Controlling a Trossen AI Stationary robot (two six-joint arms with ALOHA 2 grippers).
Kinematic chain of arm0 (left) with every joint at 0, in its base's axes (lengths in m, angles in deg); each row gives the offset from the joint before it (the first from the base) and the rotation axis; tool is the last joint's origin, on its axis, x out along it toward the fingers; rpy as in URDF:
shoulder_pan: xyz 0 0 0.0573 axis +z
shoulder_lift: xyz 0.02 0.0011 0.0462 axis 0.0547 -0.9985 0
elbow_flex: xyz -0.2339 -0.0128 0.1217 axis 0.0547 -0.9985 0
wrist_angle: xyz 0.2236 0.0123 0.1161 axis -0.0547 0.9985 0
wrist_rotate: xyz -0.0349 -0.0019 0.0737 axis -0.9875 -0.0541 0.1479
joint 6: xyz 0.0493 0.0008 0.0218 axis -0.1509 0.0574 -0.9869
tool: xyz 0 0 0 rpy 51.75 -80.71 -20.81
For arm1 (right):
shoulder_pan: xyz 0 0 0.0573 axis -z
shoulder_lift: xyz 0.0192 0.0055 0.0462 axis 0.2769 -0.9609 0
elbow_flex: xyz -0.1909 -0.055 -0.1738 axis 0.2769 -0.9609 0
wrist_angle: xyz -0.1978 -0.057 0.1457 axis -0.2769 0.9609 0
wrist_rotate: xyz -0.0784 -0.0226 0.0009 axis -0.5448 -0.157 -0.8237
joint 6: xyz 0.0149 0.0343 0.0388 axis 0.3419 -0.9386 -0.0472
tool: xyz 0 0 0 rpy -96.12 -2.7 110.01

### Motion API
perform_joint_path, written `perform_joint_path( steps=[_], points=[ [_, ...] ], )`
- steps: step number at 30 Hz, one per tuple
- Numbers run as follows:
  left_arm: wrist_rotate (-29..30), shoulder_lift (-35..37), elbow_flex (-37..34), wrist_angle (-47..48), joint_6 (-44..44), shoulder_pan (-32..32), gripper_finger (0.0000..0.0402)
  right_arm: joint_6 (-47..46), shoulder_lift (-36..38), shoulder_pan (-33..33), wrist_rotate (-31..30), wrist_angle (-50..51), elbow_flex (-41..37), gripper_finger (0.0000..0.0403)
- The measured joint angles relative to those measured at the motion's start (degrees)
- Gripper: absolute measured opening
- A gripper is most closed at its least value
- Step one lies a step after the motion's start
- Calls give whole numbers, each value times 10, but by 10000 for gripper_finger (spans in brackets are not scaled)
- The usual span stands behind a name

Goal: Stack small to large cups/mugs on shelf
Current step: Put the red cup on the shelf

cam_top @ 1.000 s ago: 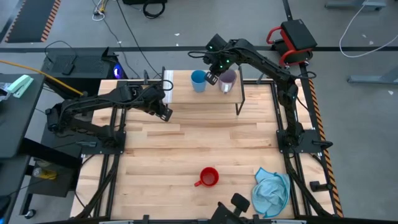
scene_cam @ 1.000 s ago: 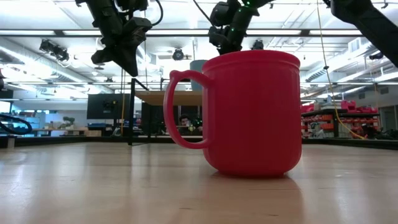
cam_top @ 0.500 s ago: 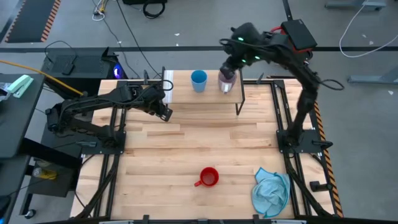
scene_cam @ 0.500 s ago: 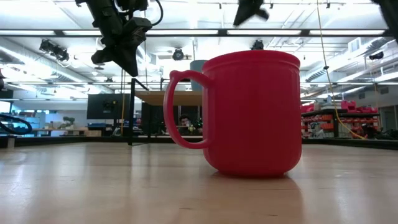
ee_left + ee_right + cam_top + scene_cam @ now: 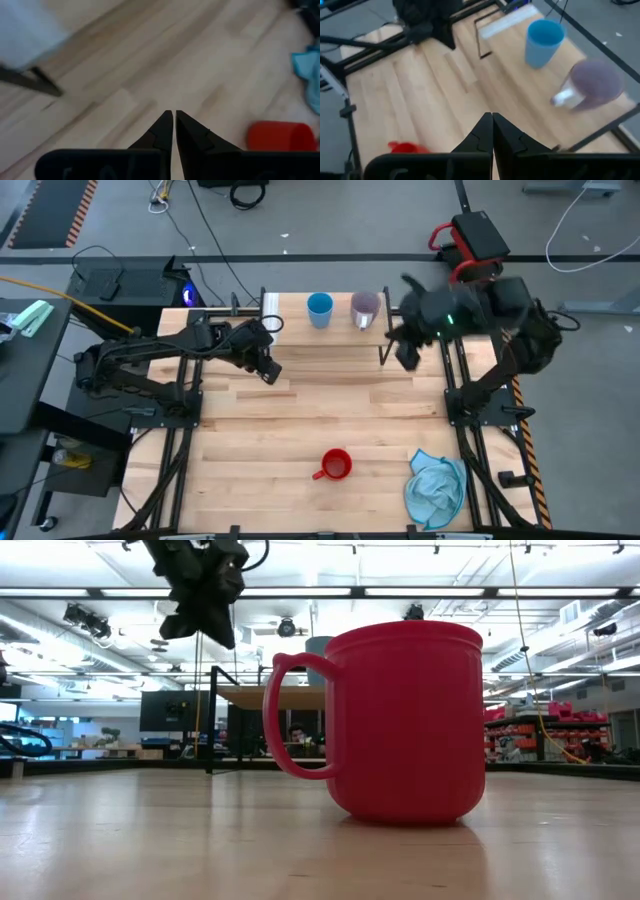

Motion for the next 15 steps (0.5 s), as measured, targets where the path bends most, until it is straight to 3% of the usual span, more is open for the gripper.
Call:
perform_joint_path(
  steps=[5,15],
  points=[
    [-15,0,0,-28,1,-20,24,-125,46,-114,-87,2,-102,7],
    [-17,0,0,-33,16,-54,30,-464,156,-253,-138,-10,-415,7]
  ],
)
